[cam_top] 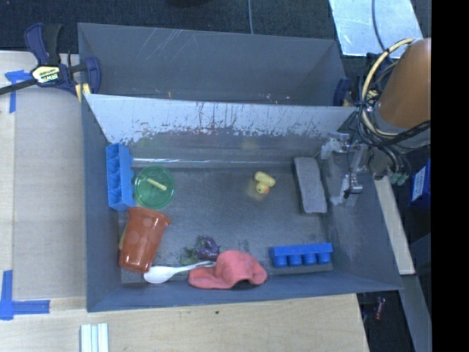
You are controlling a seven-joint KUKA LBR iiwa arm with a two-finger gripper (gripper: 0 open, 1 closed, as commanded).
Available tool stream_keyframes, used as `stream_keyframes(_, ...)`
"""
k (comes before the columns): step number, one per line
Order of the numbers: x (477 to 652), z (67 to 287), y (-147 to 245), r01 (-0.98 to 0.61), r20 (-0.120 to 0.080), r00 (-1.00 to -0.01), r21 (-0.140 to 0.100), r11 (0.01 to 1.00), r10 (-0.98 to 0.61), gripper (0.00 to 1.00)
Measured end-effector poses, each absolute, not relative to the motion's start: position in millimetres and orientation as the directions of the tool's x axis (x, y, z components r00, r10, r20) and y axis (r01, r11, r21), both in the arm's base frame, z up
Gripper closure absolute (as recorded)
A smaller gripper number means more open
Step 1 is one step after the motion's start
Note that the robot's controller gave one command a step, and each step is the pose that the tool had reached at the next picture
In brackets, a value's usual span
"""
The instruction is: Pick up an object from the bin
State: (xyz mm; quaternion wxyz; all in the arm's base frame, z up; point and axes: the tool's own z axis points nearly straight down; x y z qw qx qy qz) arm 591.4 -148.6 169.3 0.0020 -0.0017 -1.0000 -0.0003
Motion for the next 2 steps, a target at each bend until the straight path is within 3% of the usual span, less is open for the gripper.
stream_keyframes(1,593.5,174,-148,0.000,-0.004,-1.000,-0.001,1.000,0.000,0.00)
stream_keyframes(2,586.0,171,-101,0.083,-0.004,-0.997,-0.001,0.997,0.083,0.00)
